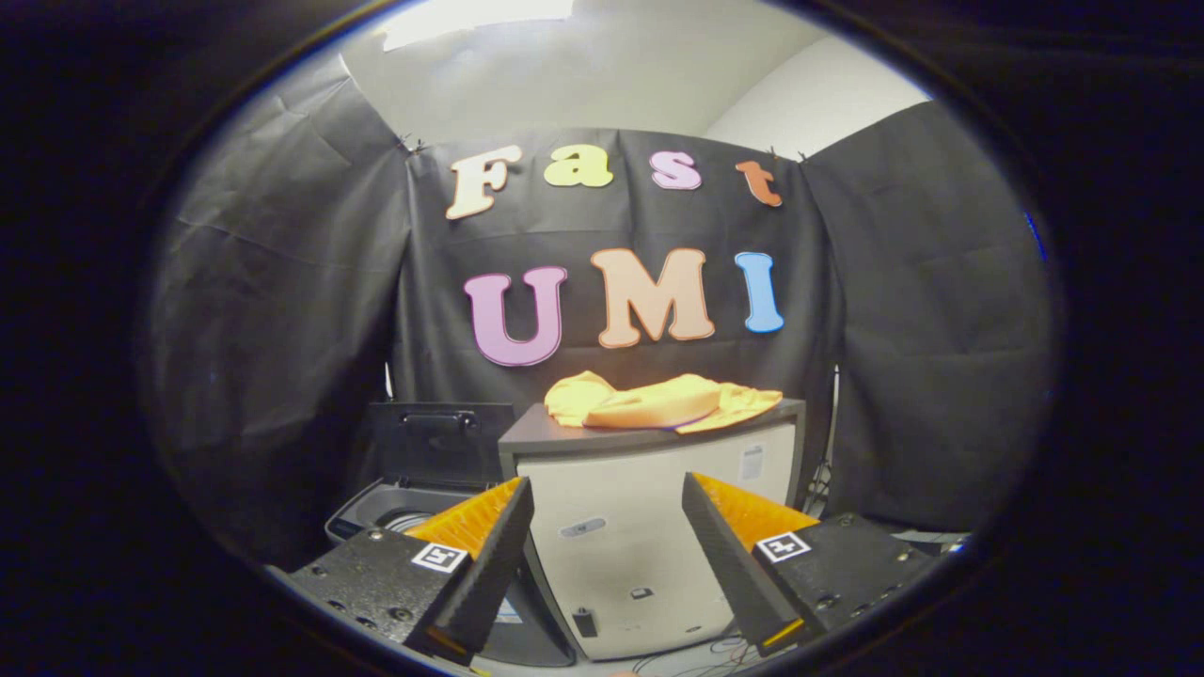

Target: Put the clothes into the washing machine and then close the washing machine lid.

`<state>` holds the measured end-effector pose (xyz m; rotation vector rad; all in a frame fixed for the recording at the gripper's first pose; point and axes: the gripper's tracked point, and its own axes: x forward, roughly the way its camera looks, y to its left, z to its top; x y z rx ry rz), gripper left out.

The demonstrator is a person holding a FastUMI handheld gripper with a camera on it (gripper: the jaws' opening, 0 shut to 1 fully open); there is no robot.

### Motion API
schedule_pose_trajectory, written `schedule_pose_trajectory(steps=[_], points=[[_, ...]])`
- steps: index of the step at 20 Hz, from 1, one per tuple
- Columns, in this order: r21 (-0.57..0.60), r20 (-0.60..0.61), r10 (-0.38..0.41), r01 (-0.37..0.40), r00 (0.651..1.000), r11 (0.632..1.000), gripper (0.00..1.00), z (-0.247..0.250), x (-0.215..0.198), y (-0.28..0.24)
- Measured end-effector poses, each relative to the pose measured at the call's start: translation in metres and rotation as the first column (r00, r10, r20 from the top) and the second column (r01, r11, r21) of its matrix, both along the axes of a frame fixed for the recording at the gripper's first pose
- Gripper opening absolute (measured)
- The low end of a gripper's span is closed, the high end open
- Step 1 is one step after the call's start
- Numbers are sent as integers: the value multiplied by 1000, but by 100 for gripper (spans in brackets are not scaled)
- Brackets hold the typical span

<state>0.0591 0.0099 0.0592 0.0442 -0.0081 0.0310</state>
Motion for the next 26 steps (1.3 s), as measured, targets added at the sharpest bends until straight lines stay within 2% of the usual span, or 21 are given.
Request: schedule_pose_trajectory(steps=[6,10,14,16,20,23,26], points=[[-38,-10,12,-12,1000,999,96,62,73,0],[-92,-60,39,-45,997,995,98,77,128,11],[-226,-174,43,-83,984,971,99,57,187,15],[-275,-246,13,-82,969,958,99,38,215,6],[-241,-339,-6,-81,941,967,99,10,262,-2],[-182,-394,-59,-15,917,983,100,-7,290,-23],[-131,-501,-83,19,862,991,100,-33,305,-34]])
